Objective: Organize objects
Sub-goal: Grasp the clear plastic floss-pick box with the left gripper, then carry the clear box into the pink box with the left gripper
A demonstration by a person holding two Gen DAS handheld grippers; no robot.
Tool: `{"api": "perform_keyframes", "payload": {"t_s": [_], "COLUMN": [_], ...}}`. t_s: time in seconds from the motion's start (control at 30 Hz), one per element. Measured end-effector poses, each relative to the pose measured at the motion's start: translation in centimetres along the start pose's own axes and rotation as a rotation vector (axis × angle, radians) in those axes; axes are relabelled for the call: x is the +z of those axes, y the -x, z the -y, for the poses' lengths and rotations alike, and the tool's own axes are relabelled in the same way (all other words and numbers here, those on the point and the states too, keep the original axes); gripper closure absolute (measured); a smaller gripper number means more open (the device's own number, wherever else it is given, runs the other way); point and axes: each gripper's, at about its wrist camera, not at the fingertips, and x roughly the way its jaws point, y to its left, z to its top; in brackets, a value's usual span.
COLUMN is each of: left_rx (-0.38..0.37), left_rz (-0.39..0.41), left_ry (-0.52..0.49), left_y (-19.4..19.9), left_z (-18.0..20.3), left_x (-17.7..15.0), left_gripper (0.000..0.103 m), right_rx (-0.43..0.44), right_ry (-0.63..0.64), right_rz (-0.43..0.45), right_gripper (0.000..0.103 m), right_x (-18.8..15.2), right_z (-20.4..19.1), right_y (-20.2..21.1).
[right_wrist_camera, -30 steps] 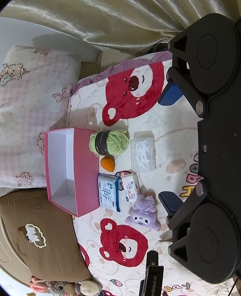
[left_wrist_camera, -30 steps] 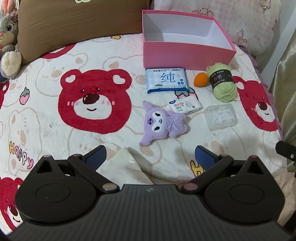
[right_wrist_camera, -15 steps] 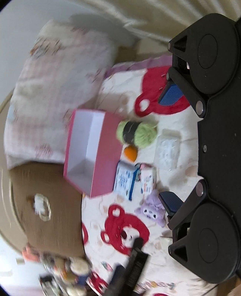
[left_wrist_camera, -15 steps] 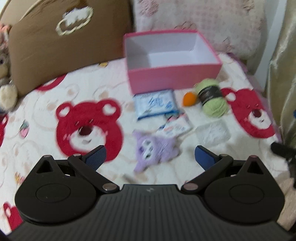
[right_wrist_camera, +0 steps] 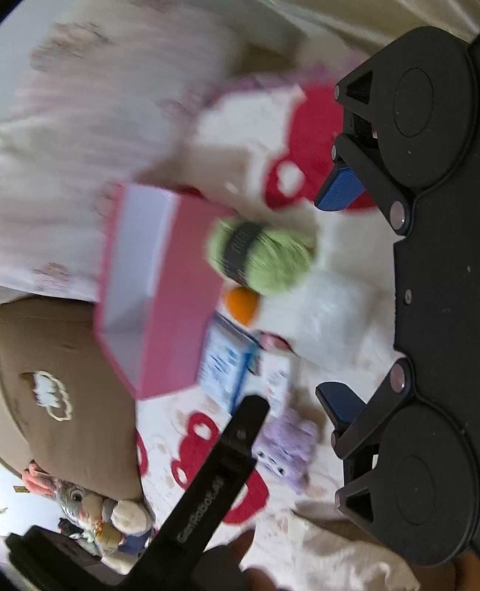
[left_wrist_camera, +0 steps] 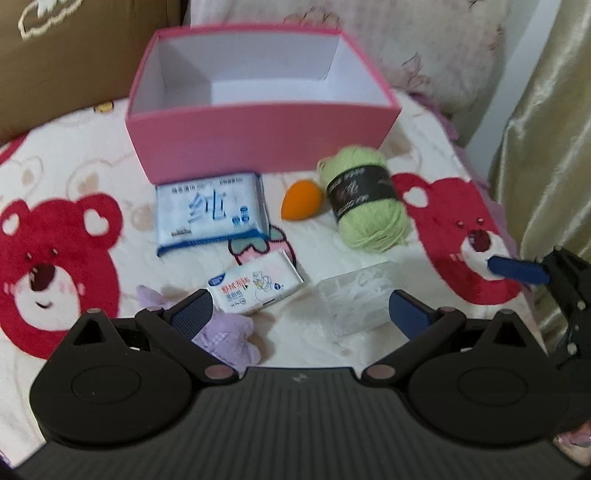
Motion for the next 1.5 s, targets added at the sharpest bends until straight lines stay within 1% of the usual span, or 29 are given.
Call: {"api": "perform_keyframes", "payload": {"t_s": [0.07,0.1,0.2,0.27,0.3,0.37,0.4,0.43,0.53,0.6,0.7,0.73,0.77,0.8,0.87,0.9,1.0,1.07,1.2,1.37,1.4,1.5], "left_rx": [0.017,0.010,-0.044,-0.072,-0.091,-0.152,-0.171,-0.176,-0.156,-0.171,-0.178,-0.177,-0.178,-0.182,-0.205,-0.212,-0.191,-0.189,-0.177,-0.175,-0.174,-0.189], "left_rz": [-0.007,-0.017,-0.043,-0.054,-0.064,-0.089,-0.099,-0.101,-0.092,-0.087,-0.087,-0.071,-0.056,-0.048,-0.048,-0.055,-0.048,-0.042,-0.041,-0.019,-0.006,0.025], "left_ry": [-0.003,0.005,0.040,0.045,0.051,0.103,0.123,0.129,0.113,0.144,0.195,0.220,0.243,0.253,0.264,0.274,0.267,0.282,0.258,0.167,0.149,0.091], "left_y": [-1.5,-2.2,-3.9,-4.8,-5.3,-6.0,-6.4,-6.7,-7.6,-8.2,-9.1,-9.2,-9.3,-9.5,-9.9,-10.1,-9.8,-9.5,-8.3,-5.1,-4.1,-1.1], "left_z": [0.3,0.4,0.4,0.6,0.7,0.4,0.3,0.3,0.5,0.3,0.0,-0.2,-0.3,-0.4,-0.2,-0.1,0.5,0.6,1.0,2.2,2.3,2.8], "left_x": [-0.4,-0.6,-1.1,-1.5,-1.7,-1.9,-1.9,-1.9,-1.8,-1.7,-1.8,-2.0,-2.1,-2.2,-2.3,-2.4,-2.6,-2.7,-2.6,-2.2,-2.0,-1.2], "left_gripper": [0.001,0.001,0.002,0.004,0.007,0.015,0.022,0.027,0.036,0.039,0.043,0.043,0.043,0.044,0.047,0.047,0.047,0.047,0.048,0.048,0.051,0.051], "right_rx": [0.012,0.014,0.070,0.106,0.119,0.140,0.137,0.133,0.136,0.139,0.137,0.134,0.131,0.135,0.138,0.135,0.109,0.099,0.092,0.044,0.041,0.016], "right_ry": [0.033,0.039,0.023,0.019,0.020,0.032,0.047,0.068,0.091,0.064,0.024,0.004,-0.013,-0.029,-0.020,-0.004,0.046,0.049,0.051,0.082,0.083,0.112], "right_rz": [-0.020,-0.032,-0.066,-0.086,-0.094,-0.113,-0.118,-0.113,-0.098,-0.112,-0.124,-0.141,-0.157,-0.168,-0.161,-0.156,-0.146,-0.137,-0.125,-0.112,-0.111,-0.089], "right_gripper": [0.003,0.003,0.003,0.003,0.003,0.005,0.005,0.007,0.008,0.011,0.012,0.014,0.019,0.020,0.020,0.021,0.022,0.022,0.023,0.023,0.023,0.024], "right_x": [-0.3,-0.4,-0.8,-1.3,-1.6,-1.9,-2.0,-2.1,-2.0,-2.0,-2.2,-2.2,-2.3,-2.3,-2.6,-2.7,-3.0,-3.0,-3.0,-1.8,-1.5,0.3], "right_z": [0.1,0.3,0.8,0.7,0.7,0.5,0.3,0.0,-0.3,0.0,0.8,1.1,1.4,1.7,1.6,1.3,0.6,0.4,-0.2,-1.8,-2.0,-2.9], "right_y": [-1.1,-1.6,-2.8,-3.8,-4.3,-5.3,-5.6,-5.7,-6.4,-7.3,-8.2,-8.7,-9.1,-9.3,-9.3,-9.3,-9.6,-9.3,-8.0,-5.0,-4.4,-2.0]}}
